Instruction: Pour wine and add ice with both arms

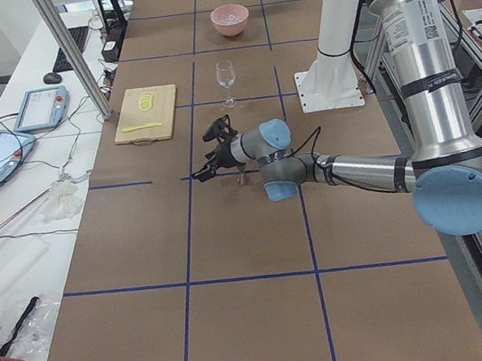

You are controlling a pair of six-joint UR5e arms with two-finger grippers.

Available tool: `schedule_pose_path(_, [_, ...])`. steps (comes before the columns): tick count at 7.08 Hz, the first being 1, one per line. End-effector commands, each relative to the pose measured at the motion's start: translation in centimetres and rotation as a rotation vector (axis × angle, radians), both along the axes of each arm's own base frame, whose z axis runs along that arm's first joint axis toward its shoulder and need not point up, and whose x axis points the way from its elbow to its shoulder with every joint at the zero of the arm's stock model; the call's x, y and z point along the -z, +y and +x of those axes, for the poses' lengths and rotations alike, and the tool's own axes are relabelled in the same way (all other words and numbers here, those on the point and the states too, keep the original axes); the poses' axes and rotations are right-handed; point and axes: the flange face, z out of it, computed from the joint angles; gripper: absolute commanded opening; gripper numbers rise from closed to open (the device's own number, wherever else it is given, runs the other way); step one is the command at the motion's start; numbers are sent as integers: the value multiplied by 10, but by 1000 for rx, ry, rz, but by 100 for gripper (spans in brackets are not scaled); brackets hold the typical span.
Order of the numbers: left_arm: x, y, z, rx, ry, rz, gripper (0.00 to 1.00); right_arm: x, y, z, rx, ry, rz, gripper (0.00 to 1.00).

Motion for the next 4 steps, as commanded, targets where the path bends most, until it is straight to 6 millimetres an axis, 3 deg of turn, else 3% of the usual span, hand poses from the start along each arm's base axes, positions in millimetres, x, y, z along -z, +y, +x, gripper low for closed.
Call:
schedule_pose_path(1, [5, -69, -114, -104, -312, -80, 100, 0, -1, 0, 0, 1, 0, 100])
schedule_pose_path(2, [12, -89, -178, -94, -298, -252, 100, 1, -1, 0, 0, 0, 2, 100])
schedule_pose_path(3, [-10, -89, -202, -105, -269, -462, 100, 2, -2, -1, 3, 0, 4, 100])
schedule_pose_path(4, [-48, -83, -202, -175, -299, -602, 100, 1, -2, -1, 4, -1, 3, 100])
